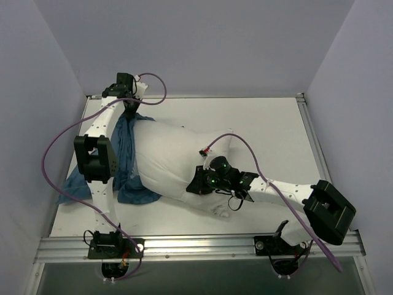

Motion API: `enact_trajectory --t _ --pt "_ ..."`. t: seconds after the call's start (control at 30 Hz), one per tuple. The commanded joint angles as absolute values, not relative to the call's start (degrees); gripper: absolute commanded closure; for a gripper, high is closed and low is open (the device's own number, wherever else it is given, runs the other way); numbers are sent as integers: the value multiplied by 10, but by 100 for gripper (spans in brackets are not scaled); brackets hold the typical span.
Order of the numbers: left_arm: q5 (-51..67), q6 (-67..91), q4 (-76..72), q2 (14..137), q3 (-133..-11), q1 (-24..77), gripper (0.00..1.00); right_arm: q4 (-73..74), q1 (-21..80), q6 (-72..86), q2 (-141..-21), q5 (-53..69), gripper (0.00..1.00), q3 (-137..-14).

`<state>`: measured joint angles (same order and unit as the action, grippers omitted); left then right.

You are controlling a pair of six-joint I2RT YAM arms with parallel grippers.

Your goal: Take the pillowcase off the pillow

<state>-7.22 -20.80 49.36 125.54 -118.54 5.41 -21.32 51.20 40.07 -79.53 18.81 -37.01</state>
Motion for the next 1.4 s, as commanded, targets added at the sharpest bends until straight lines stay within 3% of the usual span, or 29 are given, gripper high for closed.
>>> enact_trajectory --t 0.0,0.03,0.13,0.17,0.2,0.23,0.6,0.7,0.97,1.07,1.2,1.27,1.33,1.37 --pt "-110 -245 388 1216 -1182 61 97 12 513 404 -813 214 100 -357" --pt "-106 -249 397 1212 -1184 67 96 28 502 401 -807 199 100 -363" --pt "-57 -250 426 1199 -1194 79 68 75 428 376 -767 176 100 -387" --pt "-35 -246 438 1196 -1208 80 54 90 408 367 -758 170 100 -394" --pt "-9 -245 453 1193 -1218 80 15 117 390 355 -744 163 100 -403" --pt "46 -244 485 1184 -1229 80 6 129 359 343 -740 157 100 -424" --pt "275 -233 721 1034 -1281 47 6 207 243 234 -750 196 100 -526" --pt "283 -274 799 974 -1218 23 6 199 230 239 -747 200 100 -531" --pt "207 -382 852 776 -816 -55 6 188 222 244 -737 200 100 -522" --pt "208 -393 846 728 -732 -52 6 185 219 245 -735 201 100 -517" --pt "145 -366 720 724 -622 -48 6 175 218 250 -731 205 100 -505" --pt "143 -348 671 744 -609 -44 1 169 217 255 -730 206 100 -501" --pt "135 -321 595 775 -613 -37 17 168 216 254 -731 200 100 -499" --pt "129 -315 575 785 -621 -26 19 166 212 254 -731 199 100 -498"
